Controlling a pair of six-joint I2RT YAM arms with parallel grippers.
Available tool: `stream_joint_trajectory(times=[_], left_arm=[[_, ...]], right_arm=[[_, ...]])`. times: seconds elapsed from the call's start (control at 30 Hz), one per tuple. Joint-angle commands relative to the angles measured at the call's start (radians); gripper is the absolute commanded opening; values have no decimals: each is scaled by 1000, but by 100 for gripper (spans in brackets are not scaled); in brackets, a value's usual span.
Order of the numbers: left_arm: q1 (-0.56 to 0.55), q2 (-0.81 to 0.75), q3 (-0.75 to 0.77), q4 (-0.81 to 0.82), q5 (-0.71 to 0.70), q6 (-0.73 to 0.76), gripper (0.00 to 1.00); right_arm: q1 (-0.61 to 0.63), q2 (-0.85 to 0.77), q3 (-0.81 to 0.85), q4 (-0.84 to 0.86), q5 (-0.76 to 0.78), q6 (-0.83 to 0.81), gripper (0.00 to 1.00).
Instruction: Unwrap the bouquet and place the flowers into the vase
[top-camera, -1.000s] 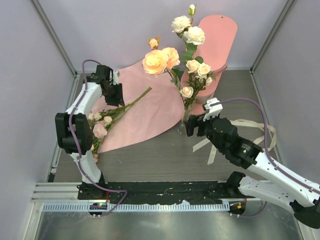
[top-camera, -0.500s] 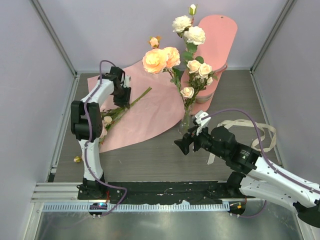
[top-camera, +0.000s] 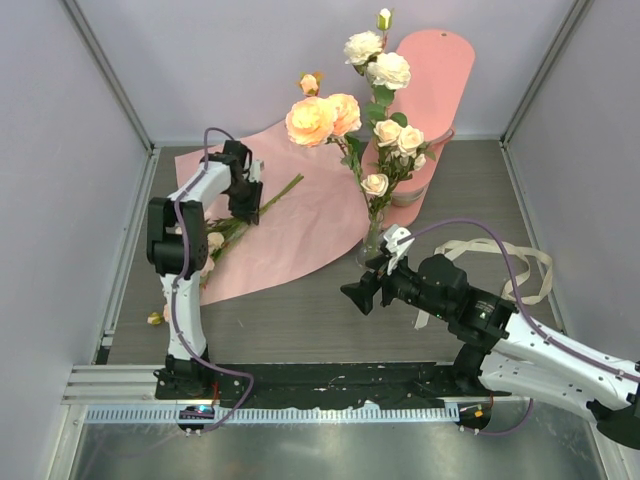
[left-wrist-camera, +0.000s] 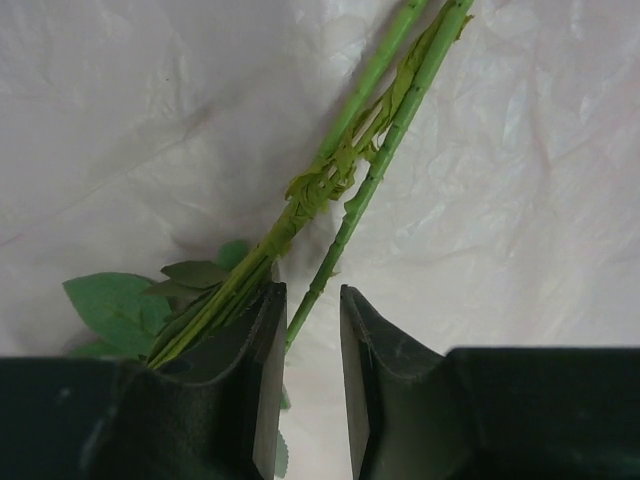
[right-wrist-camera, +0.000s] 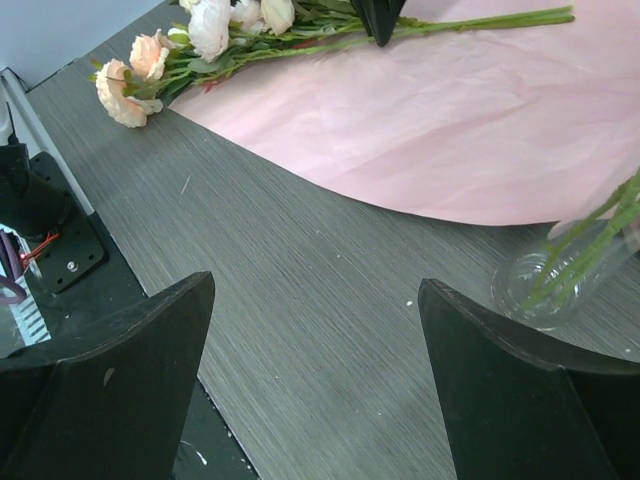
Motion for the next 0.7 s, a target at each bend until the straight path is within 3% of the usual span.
stream_joint_trajectory(times=[0.0,0.17,0.27,0.4,0.5,0.67], left_arm=[[-8,20,20,16,13,14,30],[-17,48,24,2,-17,16,23],[-22,56,49,-30,-49,10,13],[-23,-15,83,-48,-69,-3,0],[-25,-106,89,-59,-66,-16,0],[-25,-254,40,-48,-26,-29,0]], right_arm=[[17,11,-1,81,-3,8,89],[41,30,4,92,8,11,89],[60,47,4,107,28,17,89],[124,93,8,141,164,-23,90],[187,160,20,170,273,-141,94],[262,252,39,337,303,-438,100]])
